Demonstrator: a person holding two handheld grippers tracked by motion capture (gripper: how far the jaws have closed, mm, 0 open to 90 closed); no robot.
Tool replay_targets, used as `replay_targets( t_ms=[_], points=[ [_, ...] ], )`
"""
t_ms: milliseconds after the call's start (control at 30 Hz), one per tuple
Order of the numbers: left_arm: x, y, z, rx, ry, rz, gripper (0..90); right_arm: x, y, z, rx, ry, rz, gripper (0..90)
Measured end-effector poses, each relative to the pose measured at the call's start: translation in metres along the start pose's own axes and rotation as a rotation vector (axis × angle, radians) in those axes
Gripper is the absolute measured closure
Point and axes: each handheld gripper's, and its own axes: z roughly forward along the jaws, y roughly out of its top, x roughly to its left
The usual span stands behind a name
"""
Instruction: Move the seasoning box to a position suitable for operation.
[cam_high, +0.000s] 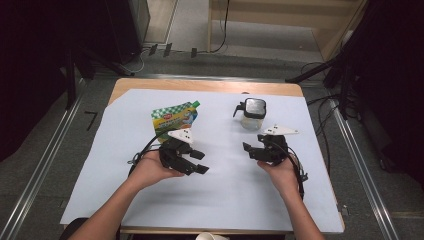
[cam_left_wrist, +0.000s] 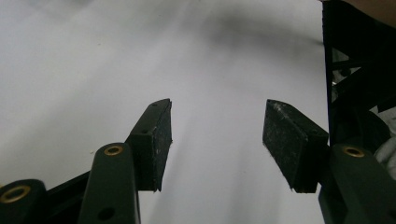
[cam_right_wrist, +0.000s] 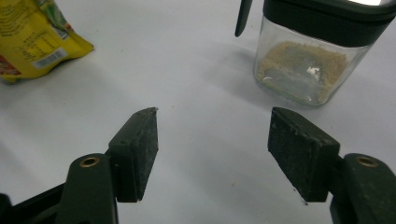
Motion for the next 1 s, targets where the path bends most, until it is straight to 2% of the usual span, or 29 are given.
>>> replay_targets(
  t_ms=[133, 200, 267, 333, 367, 500, 567, 600, 700, 833, 1000],
  points=[
    [0.001, 0.000, -0.002, -0.014, -0.003, -0.008, 43.1, -0.004, 0.001, 0.004, 0.000, -0.020, 0.012, 35.2],
    [0.001, 0.000, -0.002, -0.011, -0.005, 0.001, 43.0, -0.006, 0.004, 0.009, 0.024, -0.059, 0.004, 34.4],
    [0.001, 0.000, -0.001, -0.008, -0.004, 0.006, 43.0, -0.007, 0.006, 0.011, 0.027, -0.064, 0.012, 34.4],
    [0.000, 0.000, -0.001, -0.008, -0.007, 0.008, 43.0, -0.010, 0.010, 0.015, 0.023, -0.078, 0.028, 33.5],
    [-0.001, 0.001, -0.001, -0.006, -0.008, 0.012, 43.0, -0.013, 0.012, 0.020, 0.019, -0.100, 0.043, 30.2],
    [-0.001, 0.000, 0.000, -0.007, -0.012, 0.012, 43.0, -0.018, 0.014, 0.026, 0.022, -0.118, 0.077, 24.8],
    [-0.001, 0.000, 0.000, -0.005, -0.013, 0.007, 43.1, -0.022, 0.017, 0.032, 0.024, -0.151, 0.094, 20.1],
    [-0.001, 0.000, 0.000, -0.005, -0.013, 0.007, 43.1, -0.022, 0.017, 0.032, 0.024, -0.151, 0.094, 20.1],
    [-0.001, 0.000, 0.001, -0.002, -0.014, 0.009, 43.1, -0.028, 0.020, 0.041, 0.022, -0.163, 0.138, 19.3],
    [-0.001, 0.000, 0.002, -0.003, -0.017, 0.009, 43.1, -0.029, 0.025, 0.049, 0.023, -0.192, 0.140, 16.8],
    [-0.001, 0.000, 0.002, 0.000, -0.017, 0.008, 43.1, -0.034, 0.034, 0.060, -0.010, -0.226, 0.170, 14.2]
  ],
)
